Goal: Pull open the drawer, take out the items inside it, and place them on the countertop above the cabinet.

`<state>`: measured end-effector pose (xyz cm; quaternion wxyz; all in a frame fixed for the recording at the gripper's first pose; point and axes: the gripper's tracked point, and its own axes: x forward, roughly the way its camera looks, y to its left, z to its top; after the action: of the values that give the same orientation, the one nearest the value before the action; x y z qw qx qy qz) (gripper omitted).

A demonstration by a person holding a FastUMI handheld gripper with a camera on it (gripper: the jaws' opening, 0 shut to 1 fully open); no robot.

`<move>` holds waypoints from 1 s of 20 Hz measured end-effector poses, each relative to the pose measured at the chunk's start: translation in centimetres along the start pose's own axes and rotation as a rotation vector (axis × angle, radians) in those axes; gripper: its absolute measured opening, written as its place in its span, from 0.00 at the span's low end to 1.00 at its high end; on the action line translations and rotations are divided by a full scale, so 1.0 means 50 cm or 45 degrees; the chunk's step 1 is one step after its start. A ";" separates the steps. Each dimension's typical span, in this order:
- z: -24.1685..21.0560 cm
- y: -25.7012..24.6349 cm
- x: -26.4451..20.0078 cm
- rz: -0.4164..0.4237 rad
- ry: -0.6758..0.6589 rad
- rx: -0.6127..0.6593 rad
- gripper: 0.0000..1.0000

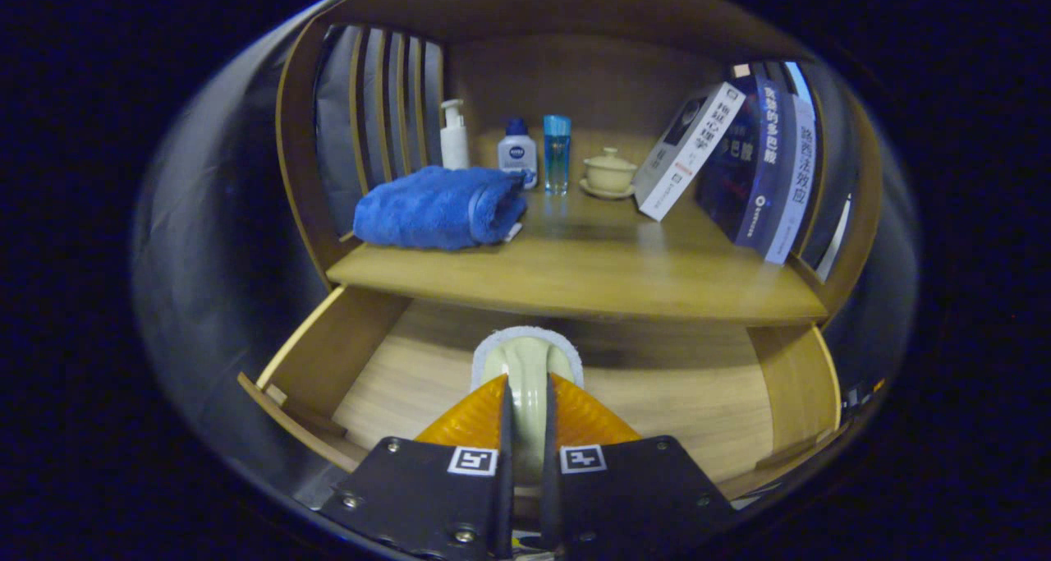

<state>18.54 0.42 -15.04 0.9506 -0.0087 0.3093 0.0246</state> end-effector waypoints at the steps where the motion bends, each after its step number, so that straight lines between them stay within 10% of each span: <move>1: 0.014 -0.004 -0.008 -0.008 -0.020 0.004 0.14; 20: 0.197 -0.081 0.106 -0.126 -0.106 0.065 0.14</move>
<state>28.82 -3.09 -10.18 0.9626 0.0013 0.2692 -0.0301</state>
